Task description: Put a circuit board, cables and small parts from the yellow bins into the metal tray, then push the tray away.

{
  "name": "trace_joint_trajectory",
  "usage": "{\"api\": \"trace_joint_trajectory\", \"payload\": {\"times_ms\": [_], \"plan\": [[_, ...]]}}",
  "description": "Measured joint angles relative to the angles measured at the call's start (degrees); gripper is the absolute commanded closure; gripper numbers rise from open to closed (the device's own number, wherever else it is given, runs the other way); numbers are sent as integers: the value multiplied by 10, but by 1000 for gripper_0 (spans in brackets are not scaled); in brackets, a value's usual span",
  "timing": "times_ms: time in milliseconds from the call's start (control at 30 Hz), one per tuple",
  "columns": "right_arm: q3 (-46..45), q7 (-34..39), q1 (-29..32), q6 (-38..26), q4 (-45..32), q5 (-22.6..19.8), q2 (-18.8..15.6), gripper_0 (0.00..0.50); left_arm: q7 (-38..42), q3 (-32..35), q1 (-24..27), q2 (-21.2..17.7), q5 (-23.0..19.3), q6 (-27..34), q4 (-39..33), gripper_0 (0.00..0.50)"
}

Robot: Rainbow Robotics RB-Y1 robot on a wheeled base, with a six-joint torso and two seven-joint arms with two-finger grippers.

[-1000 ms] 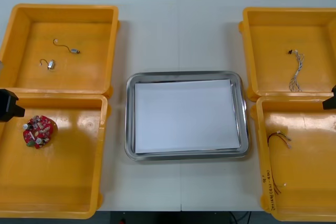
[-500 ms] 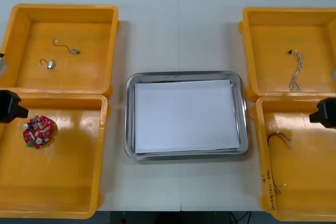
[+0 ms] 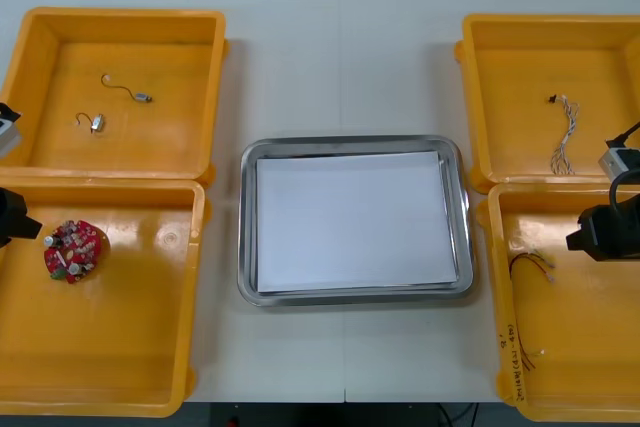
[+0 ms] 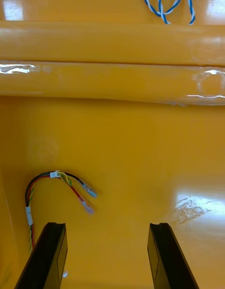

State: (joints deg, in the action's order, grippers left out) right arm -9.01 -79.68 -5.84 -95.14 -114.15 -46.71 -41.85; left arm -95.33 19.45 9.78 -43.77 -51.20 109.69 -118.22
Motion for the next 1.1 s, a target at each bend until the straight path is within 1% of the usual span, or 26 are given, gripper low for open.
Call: {"api": "trace_joint_trajectory", "payload": {"times_ms": [100,267,400,533,700,967,1100], "plan": [[7,0,1,9,0,8,5,0,-21,0,-13,-9,-5,0,0,0],[12,0,6,26,3,20,18,0,-80,0,-30,-18,-16,-10,0,0],[25,0,17,53,10,29,20,0,-125,0,-44,-23,-23,-40,0,0],[41,0,27,70,13,42,20,0,-151,0,-60,-25,-30,-71,0,0],[51,0,36,74,13,56,23,0,-172,0,-84,-30,-40,-117,0,0],[68,0,38,74,13,84,44,0,-267,-1,-114,-44,-51,-166,0,0],[72,0,38,74,13,96,55,0,-290,-10,-124,-54,-53,-189,0,0]]}}
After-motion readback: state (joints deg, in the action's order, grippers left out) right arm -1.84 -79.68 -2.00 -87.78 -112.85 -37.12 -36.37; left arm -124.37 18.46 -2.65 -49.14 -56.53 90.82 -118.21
